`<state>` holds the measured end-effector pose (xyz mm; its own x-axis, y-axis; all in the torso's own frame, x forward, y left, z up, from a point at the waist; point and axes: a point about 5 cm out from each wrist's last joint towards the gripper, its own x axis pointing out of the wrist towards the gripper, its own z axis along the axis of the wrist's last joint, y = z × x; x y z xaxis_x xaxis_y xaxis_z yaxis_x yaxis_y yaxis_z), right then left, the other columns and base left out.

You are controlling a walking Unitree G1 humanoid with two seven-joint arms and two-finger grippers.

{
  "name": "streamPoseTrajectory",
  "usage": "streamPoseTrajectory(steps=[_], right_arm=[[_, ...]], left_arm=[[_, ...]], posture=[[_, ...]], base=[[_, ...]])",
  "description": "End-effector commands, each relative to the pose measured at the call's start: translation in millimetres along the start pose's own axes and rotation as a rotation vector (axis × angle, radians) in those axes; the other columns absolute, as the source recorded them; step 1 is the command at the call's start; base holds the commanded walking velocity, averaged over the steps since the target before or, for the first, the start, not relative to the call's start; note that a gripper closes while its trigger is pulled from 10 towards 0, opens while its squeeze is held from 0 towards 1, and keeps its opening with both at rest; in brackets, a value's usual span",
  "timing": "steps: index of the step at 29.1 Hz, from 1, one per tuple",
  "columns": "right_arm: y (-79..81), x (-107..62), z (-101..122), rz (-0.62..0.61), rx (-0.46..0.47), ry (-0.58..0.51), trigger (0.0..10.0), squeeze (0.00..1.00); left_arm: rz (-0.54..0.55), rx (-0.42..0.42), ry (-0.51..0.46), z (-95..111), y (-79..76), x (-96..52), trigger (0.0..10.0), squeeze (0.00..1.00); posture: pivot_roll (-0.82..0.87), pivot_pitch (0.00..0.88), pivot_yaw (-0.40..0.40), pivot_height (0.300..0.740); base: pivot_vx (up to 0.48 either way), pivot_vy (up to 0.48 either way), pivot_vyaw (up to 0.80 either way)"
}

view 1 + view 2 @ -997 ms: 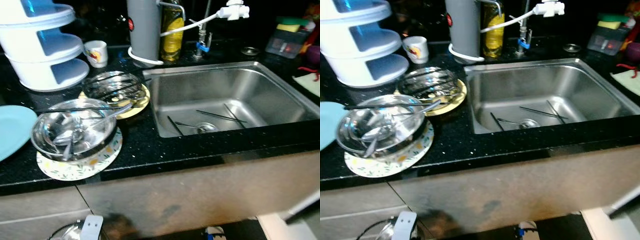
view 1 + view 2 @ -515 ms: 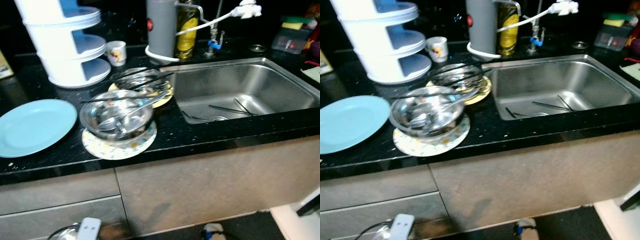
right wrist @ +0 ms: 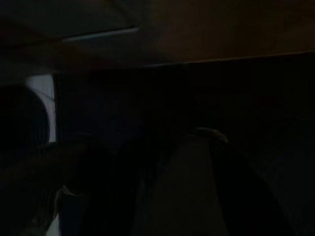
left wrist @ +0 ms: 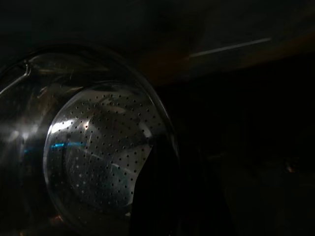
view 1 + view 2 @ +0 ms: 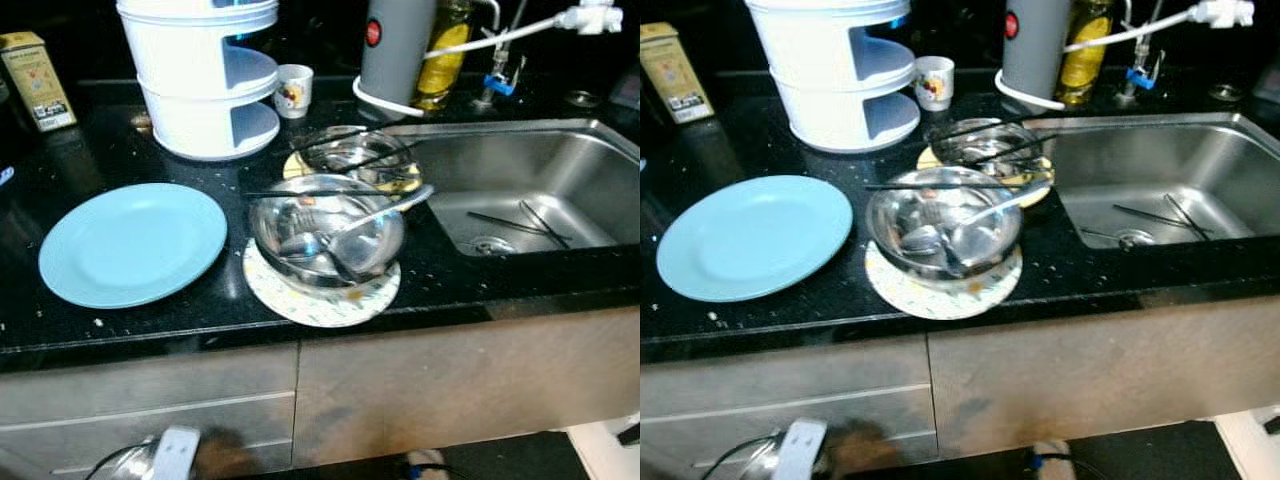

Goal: Kitchen organization

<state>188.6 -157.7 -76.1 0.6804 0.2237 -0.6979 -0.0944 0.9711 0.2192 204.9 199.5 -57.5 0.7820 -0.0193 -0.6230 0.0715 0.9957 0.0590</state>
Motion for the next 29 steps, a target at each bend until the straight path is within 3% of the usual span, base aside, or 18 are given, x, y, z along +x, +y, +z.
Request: streamPoseTrajectory(steps=[1, 13, 17, 20, 29], right_arm=[[-4.6, -5.4, -15.2, -0.015, 0.01, 0.055, 10.0, 0.0], [-4.8, -5.6, -15.1, -0.017, 0.015, 0.049, 10.0, 0.0], [-4.5, -5.5, -15.1, -0.018, 0.017, 0.048, 10.0, 0.0], [-4.7, -5.6, -15.2, -0.019, 0.017, 0.048, 10.0, 0.0], [-6.6, -6.6, -16.2, -0.024, 0.018, 0.051, 10.0, 0.0]], left_arm=[[-0.009, 0.013, 0.032, -6.9, -2.2, -1.6, 10.0, 0.0], [-0.042, 0.064, 0.03, -5.1, -5.0, -0.6, 10.0, 0.0], [-0.062, 0.109, 0.031, -4.8, -7.3, -0.3, 10.0, 0.0], [-0.053, 0.088, 0.033, -5.6, -7.3, -0.4, 10.0, 0.0], [-0.022, 0.048, 0.031, -5.3, -6.0, 0.1, 10.0, 0.0]], posture=[[-0.05, 0.168, -0.013, 0.74], [-0.05, 0.165, -0.006, 0.74], [-0.05, 0.166, -0.004, 0.74], [-0.05, 0.166, -0.004, 0.74], [-0.06, 0.166, -0.007, 0.74]], base=[[0.0, 0.0, 0.0], [0.0, 0.0, 0.0], [0.0, -0.48, 0.0], [0.0, -0.48, 0.0], [0.0, 0.0, 0.0]])
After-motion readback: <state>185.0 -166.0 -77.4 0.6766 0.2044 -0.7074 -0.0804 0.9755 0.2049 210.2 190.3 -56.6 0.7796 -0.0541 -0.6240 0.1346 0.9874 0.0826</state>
